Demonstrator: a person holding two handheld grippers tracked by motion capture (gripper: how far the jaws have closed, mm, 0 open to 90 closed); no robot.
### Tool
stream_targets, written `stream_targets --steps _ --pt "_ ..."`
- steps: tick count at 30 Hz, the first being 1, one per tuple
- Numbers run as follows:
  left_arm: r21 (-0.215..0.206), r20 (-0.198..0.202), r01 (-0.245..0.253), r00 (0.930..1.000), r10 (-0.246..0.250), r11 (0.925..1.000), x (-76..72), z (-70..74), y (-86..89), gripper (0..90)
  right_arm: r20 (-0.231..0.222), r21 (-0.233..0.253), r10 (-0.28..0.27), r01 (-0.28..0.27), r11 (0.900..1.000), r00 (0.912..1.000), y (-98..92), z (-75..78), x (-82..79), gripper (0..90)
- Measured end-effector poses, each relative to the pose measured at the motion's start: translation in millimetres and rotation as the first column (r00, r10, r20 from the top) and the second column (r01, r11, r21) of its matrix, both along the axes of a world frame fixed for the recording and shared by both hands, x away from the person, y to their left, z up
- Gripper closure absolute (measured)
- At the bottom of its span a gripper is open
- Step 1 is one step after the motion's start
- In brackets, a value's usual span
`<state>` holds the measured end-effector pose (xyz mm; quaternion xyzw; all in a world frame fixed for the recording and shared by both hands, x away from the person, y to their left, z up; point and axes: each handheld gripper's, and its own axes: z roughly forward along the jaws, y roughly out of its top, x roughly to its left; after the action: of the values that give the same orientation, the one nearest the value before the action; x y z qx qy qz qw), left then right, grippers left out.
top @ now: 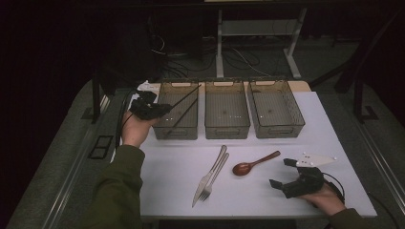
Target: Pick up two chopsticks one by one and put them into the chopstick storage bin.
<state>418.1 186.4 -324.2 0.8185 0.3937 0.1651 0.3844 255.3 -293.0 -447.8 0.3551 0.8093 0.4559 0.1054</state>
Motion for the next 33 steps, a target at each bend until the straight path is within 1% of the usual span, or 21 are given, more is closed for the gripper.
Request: stream_targets --steps 2,5,10,13,17,24,26,29,30,31,33 --pt "0.008 0.001 -0.021 0.9998 0.021 0.9997 5.4 0.1 0.4 84.6 0.001 0.000 0.001 -0.001 1.000 1.0000 -0.1 0.0 0.0 0.2" --pt "0.011 -0.009 -0.047 0.9988 0.047 0.9988 11.7 -1.1 0.4 84.6 0.001 0.002 0.001 -0.001 1.000 1.0000 -0.6 0.1 -0.2 0.2" --pt "0.062 -0.026 -0.072 0.9970 0.073 0.9955 22.7 -4.4 -1.4 84.6 0.005 0.002 0.003 -0.003 1.000 1.0000 -1.3 0.3 -0.2 0.2" --pt "0.070 -0.038 -0.089 0.9951 0.092 0.9935 28.6 -6.9 -2.2 84.6 0.004 0.002 0.004 -0.004 1.000 1.0000 -1.2 0.2 -0.2 0.2" --pt "0.102 -0.061 -0.112 0.9910 0.119 0.9884 36.8 -12.7 -4.2 84.6 0.005 0.003 0.005 -0.005 1.000 1.0000 -1.4 0.4 -0.2 0.2" --pt "0.129 -0.087 -0.120 0.9874 0.132 0.9844 45.1 -22.2 -9.8 84.6 0.003 0.007 0.004 -0.004 1.000 1.0000 -2.1 0.9 -0.7 0.2" --pt "0.125 -0.094 -0.125 0.9861 0.137 0.9842 47.1 -24.8 -11.3 84.6 0.005 0.007 0.005 -0.006 1.000 1.0000 -2.1 1.0 -0.7 0.2" --pt "0.139 -0.102 -0.132 0.9839 0.147 0.9814 50.1 -28.6 -14.0 84.5 0.005 0.007 0.007 -0.007 1.000 1.0000 -1.9 0.9 -0.5 0.2" --pt "0.143 -0.105 -0.126 0.9843 0.142 0.9817 51.2 -29.7 -14.4 84.6 0.005 0.006 0.007 -0.007 1.000 1.0000 -2.0 1.0 -0.6 0.2" --pt "0.142 -0.110 -0.129 0.9832 0.145 0.9814 51.8 -30.9 -15.7 84.5 0.005 0.008 0.006 -0.006 1.000 1.0000 -2.1 1.1 -0.7 0.2" --pt "0.161 -0.120 -0.127 0.9818 0.147 0.9788 53.3 -33.3 -17.3 84.5 0.005 0.007 0.005 -0.005 1.000 1.0000 -2.3 1.1 -0.7 0.2"
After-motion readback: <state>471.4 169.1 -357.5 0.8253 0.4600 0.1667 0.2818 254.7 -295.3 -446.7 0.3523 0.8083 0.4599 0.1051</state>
